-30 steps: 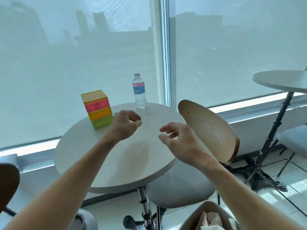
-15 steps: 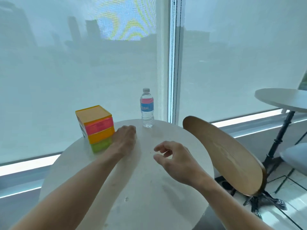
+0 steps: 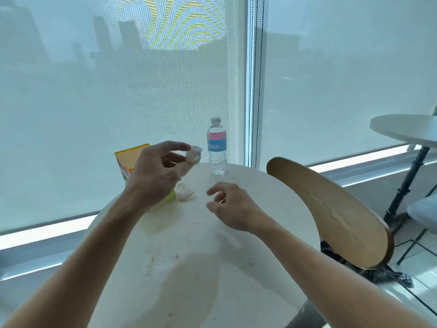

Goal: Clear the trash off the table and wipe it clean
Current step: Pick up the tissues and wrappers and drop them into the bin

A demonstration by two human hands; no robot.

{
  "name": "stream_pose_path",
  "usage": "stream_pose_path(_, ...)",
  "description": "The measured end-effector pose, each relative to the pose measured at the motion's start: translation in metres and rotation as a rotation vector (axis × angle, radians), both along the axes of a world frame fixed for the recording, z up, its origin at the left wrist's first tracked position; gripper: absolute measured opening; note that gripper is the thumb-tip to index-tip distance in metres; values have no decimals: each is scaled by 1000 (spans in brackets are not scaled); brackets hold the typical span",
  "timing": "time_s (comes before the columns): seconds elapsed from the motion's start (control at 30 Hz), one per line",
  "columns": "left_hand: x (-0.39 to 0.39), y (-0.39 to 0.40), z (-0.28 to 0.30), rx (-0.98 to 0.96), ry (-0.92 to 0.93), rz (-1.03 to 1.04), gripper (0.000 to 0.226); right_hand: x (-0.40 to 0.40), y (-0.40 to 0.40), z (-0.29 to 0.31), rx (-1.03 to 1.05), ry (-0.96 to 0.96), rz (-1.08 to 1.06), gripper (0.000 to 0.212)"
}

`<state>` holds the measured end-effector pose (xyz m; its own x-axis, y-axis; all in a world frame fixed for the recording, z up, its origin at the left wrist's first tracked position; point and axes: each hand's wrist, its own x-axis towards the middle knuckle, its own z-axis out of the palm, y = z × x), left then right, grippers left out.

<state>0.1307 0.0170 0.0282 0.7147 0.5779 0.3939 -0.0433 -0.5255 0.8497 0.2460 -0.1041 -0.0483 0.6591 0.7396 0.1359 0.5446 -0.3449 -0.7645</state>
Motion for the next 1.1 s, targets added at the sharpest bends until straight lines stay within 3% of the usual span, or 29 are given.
stream_pose_path(0.27, -37, 24, -13, -31, 37, 61, 16, 12, 99, -8, -282, -313, 88, 66)
stream_pose_path(0.43, -42, 33, -19, -37, 40, 90, 18, 17, 122, -13, -398, -426, 132, 48)
stream_pose_path(0.53, -43, 33, -19, -37, 48, 98, 18, 19, 119, -9, -337, -433, 123, 33)
stream_pose_path(0.87, -38, 1, -23, -78, 40, 55, 21, 2, 29, 32, 138, -216, -19, 26)
stream_pose_path(1.1, -38, -51, -28, -107, 16, -31, 22, -20, -93, 39, 201, -83, -74, 16)
